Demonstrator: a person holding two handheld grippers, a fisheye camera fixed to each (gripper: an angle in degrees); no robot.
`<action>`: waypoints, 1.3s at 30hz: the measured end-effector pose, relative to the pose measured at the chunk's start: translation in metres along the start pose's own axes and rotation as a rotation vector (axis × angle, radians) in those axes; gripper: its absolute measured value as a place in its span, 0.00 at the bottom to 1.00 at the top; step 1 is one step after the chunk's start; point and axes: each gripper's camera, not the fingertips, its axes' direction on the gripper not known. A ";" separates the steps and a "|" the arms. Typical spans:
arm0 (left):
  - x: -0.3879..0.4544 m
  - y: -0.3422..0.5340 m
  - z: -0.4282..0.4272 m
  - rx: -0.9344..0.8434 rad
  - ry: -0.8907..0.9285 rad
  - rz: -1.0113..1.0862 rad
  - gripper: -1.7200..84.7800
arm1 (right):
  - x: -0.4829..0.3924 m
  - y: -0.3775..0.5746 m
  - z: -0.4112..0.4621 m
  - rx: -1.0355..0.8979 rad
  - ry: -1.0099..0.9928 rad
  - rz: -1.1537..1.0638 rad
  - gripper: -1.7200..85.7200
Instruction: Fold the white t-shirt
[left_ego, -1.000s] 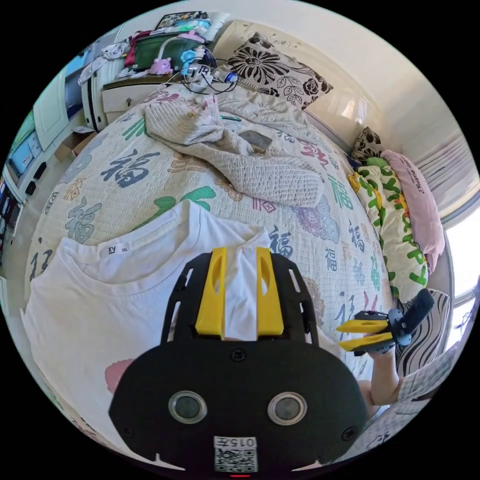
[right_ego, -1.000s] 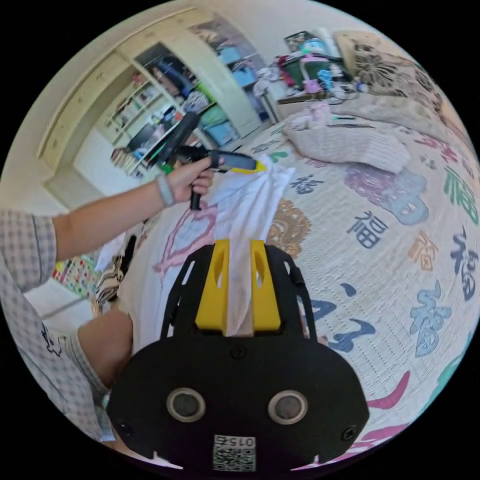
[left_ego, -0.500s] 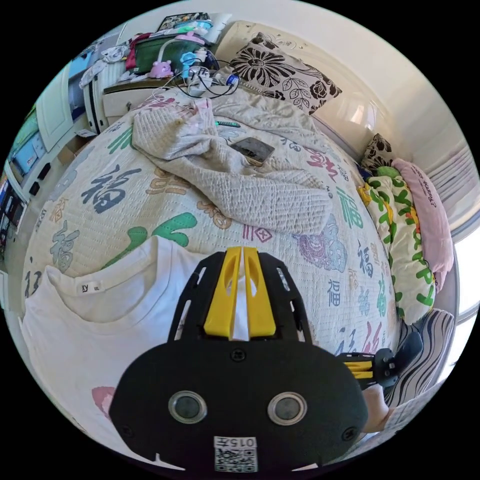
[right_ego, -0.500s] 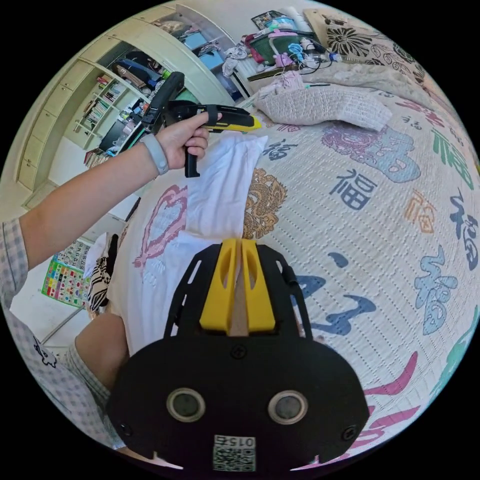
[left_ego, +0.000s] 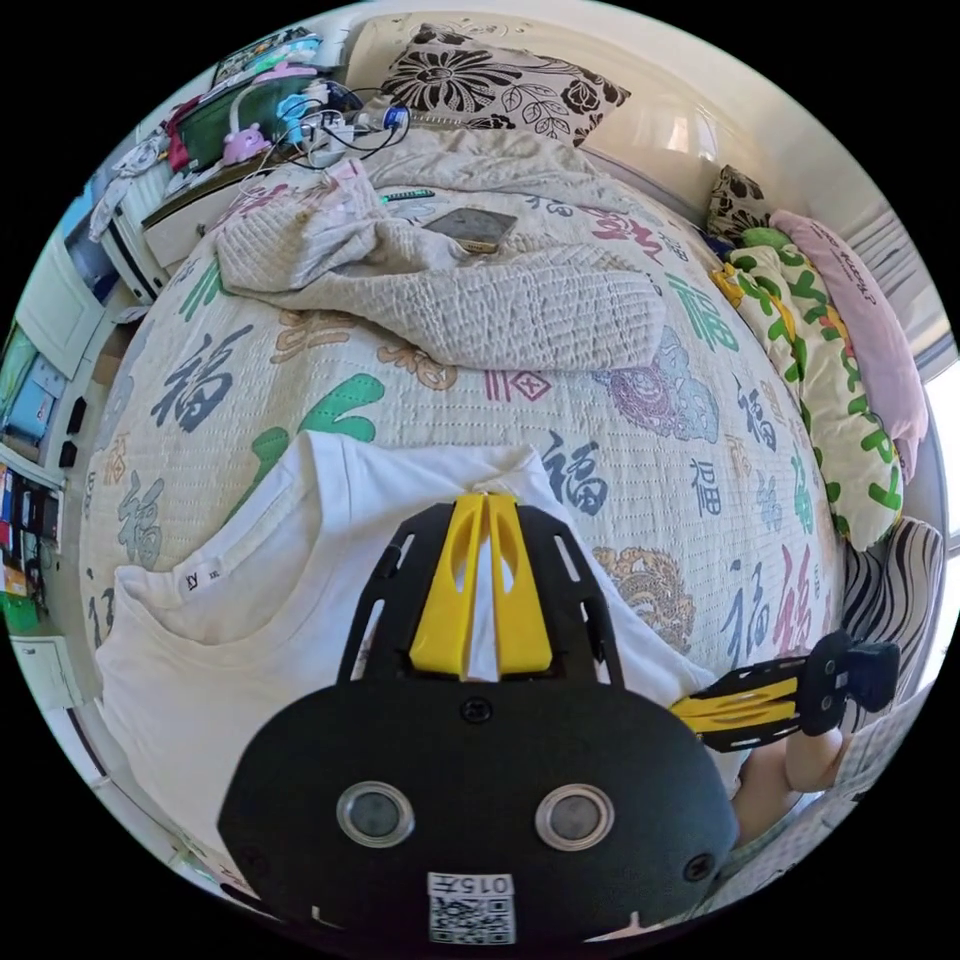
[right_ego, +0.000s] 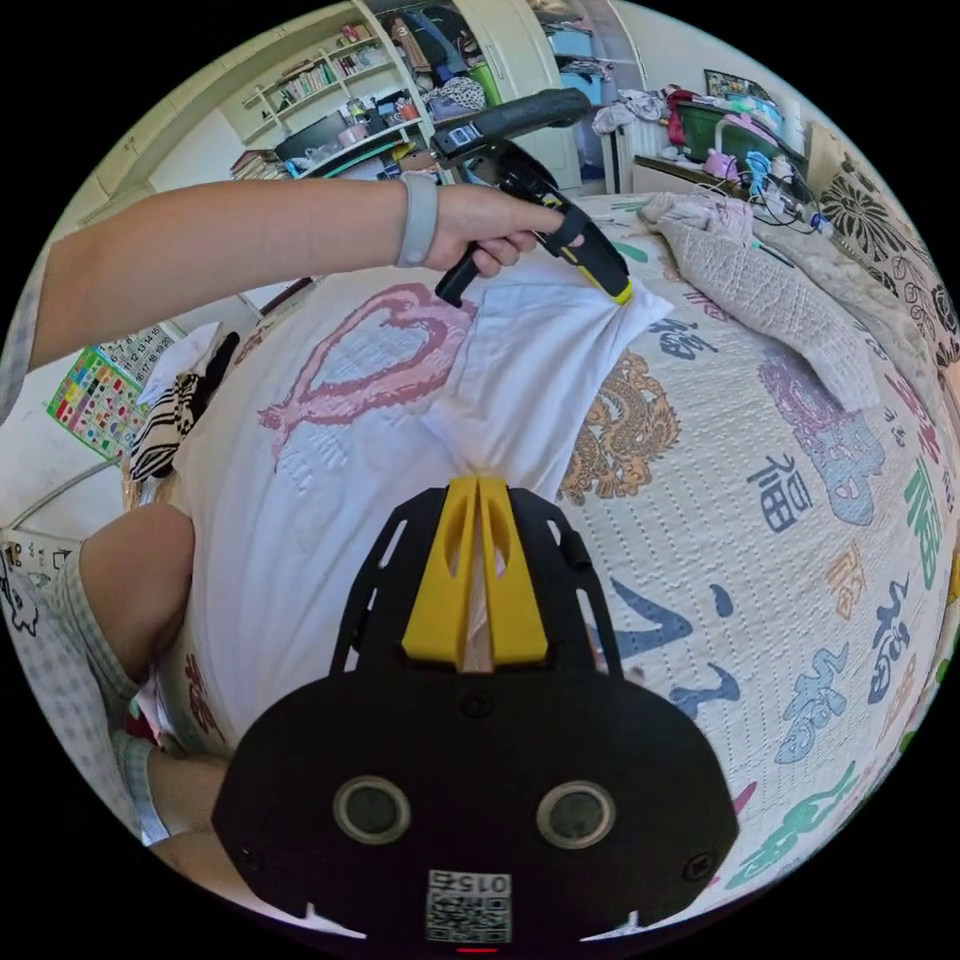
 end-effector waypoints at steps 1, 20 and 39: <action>-0.001 0.005 -0.004 -0.009 -0.004 -0.011 0.06 | 0.001 -0.001 -0.001 0.027 -0.030 0.028 0.02; -0.047 0.158 -0.072 0.134 -0.056 -0.170 0.01 | -0.077 -0.061 0.057 0.086 0.050 -0.035 0.01; -0.088 0.268 -0.118 0.237 0.008 -0.200 0.02 | -0.115 -0.128 0.100 0.101 -0.044 0.013 0.02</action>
